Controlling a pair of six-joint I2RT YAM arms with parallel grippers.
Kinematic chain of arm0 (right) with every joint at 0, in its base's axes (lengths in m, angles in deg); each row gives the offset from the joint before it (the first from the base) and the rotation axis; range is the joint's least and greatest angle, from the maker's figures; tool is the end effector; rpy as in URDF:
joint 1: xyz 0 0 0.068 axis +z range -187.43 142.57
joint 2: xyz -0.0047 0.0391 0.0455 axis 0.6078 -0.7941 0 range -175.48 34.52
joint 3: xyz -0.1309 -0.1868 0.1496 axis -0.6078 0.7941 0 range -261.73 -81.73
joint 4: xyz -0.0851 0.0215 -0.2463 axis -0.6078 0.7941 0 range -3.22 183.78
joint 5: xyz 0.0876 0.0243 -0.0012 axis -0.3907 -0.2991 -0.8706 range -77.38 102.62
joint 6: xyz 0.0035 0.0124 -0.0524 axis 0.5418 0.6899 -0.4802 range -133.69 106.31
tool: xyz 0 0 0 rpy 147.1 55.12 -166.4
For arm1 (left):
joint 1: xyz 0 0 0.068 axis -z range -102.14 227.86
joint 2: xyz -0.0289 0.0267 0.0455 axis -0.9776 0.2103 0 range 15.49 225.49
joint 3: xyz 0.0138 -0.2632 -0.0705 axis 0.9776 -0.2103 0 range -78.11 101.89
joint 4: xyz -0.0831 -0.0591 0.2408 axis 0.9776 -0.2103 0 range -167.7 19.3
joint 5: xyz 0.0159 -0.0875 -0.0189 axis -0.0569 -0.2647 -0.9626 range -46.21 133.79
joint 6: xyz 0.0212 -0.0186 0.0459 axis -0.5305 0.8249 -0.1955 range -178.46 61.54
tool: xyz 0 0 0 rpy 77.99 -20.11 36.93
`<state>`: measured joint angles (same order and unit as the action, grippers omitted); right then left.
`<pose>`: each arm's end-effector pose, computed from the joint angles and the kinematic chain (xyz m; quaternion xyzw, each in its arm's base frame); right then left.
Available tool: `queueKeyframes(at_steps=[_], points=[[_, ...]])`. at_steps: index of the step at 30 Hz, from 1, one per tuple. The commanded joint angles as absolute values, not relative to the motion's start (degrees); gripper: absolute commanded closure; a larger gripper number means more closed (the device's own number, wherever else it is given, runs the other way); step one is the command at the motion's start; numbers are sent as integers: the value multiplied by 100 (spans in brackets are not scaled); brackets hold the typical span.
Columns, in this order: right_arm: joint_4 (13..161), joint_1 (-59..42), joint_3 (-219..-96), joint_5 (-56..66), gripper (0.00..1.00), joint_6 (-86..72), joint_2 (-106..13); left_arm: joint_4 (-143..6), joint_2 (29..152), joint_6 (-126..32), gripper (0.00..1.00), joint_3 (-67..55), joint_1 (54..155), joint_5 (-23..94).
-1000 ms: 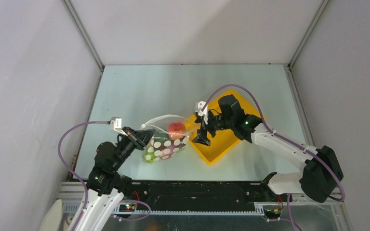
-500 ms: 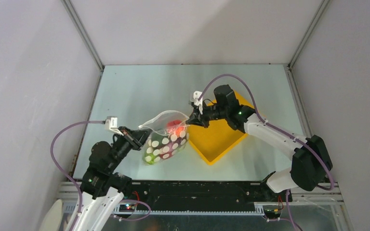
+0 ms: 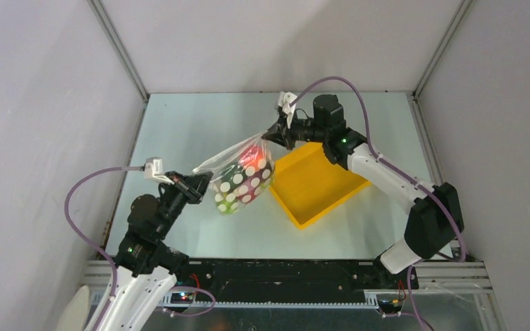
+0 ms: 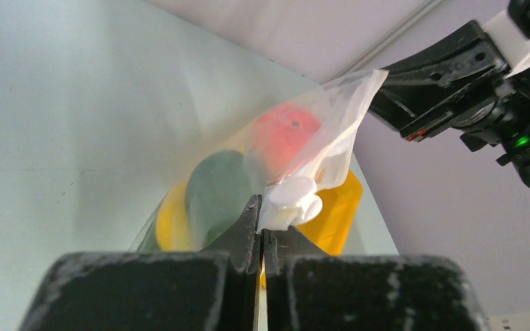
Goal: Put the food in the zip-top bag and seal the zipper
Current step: Pick up the zipper food storage bag at the center of the board, then place the zipper food storage bag at the center of the board.
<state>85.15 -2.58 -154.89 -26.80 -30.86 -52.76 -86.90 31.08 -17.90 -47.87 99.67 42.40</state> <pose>0.2817 0.2236 0.3536 -0.5117 0.5672 0.3505 0.5418 0.0898 -0.0370 0.3015 -0.1083 0.7084 -0.3686 0.5921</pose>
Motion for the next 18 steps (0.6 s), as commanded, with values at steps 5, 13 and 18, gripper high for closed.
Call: queueKeyframes(at_steps=[5, 13, 18], points=[[7562, -693, -16891, -2959, 100, -2706, -6344, -6293, 4030, -2506, 99, -5221, 9968, 5252], [7241, -798, -16876, -3290, 100, -2800, -6835, -6135, 4350, -2945, 84, -5519, 9971, 5234], [7051, -969, -16834, -4035, 100, -2653, -7188, -5999, 4175, -3095, 75, -5908, 9968, 5066]])
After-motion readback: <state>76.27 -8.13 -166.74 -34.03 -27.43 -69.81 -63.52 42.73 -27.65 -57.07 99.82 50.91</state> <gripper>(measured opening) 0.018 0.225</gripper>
